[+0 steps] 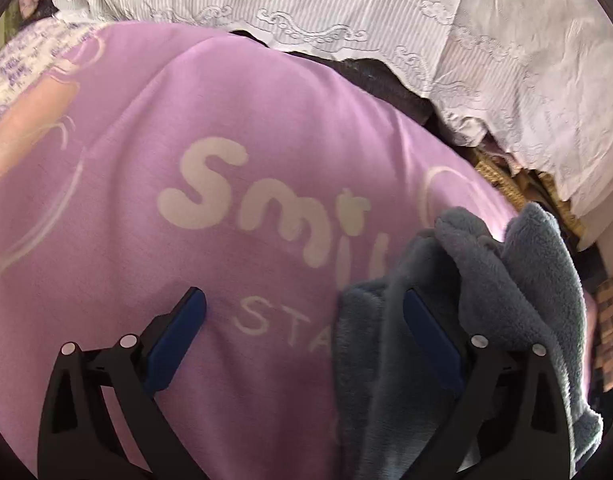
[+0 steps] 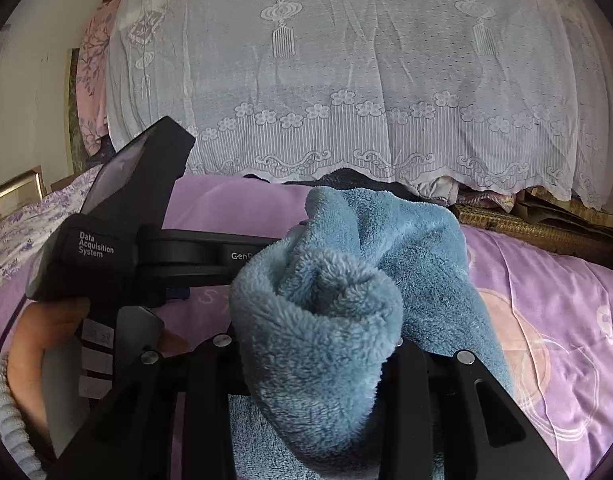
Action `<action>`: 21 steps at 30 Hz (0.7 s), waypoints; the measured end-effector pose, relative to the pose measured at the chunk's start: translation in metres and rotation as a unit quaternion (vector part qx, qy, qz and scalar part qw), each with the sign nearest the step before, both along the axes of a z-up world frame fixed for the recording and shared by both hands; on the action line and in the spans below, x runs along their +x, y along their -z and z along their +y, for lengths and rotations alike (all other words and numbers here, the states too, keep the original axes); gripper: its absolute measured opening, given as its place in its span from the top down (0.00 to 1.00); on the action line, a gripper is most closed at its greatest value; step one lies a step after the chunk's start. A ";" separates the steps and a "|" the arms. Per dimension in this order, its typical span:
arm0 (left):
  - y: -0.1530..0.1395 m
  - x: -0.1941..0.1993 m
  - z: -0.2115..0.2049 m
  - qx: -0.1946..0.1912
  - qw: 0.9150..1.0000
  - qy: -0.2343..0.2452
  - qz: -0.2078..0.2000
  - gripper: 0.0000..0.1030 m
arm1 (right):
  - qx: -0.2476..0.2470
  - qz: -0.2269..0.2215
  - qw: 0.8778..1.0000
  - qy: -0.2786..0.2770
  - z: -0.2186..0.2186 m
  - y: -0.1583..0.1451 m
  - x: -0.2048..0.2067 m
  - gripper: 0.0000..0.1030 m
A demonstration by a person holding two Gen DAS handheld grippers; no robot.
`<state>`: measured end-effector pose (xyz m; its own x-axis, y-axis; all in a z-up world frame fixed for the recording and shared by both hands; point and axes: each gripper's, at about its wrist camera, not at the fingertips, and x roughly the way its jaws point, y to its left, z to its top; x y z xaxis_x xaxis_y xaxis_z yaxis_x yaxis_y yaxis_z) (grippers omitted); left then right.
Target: Fold small clothes
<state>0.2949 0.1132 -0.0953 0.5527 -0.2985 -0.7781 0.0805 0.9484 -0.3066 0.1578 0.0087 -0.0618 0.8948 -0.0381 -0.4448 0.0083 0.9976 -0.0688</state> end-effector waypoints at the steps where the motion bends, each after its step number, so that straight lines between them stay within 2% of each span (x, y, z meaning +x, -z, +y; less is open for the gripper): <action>1: -0.001 0.000 0.003 0.015 1.000 -0.012 -0.004 0.06 | -0.010 0.004 1.000 -0.003 0.004 0.003 0.001 0.65; 4: -0.004 0.003 0.020 0.061 0.995 -0.074 -0.002 0.06 | -0.048 0.024 0.998 -0.019 0.020 0.015 0.004 0.61; 7: -0.012 -0.001 0.032 0.056 0.994 -0.095 -0.002 0.06 | -0.099 0.047 0.993 -0.036 0.039 0.028 0.007 0.52; 9: -0.025 -0.007 0.032 0.039 0.996 -0.078 -0.021 0.06 | -0.128 0.055 0.989 -0.051 0.051 0.033 0.006 0.39; 12: -0.047 -0.022 0.014 0.047 0.996 -0.017 -0.073 0.06 | -0.137 0.059 0.986 -0.070 0.057 0.037 0.003 0.31; 15: -0.053 -0.030 -0.011 0.053 0.993 0.051 -0.091 0.06 | -0.119 0.049 0.988 -0.088 0.052 0.032 -0.007 0.31; 17: -0.050 -0.030 -0.025 0.069 0.991 0.075 -0.089 0.06 | -0.120 0.045 0.987 -0.096 0.048 0.030 -0.013 0.31; 21: -0.036 -0.023 -0.036 0.101 0.989 0.078 -0.073 0.05 | -0.156 0.031 0.981 -0.115 0.047 0.031 -0.033 0.32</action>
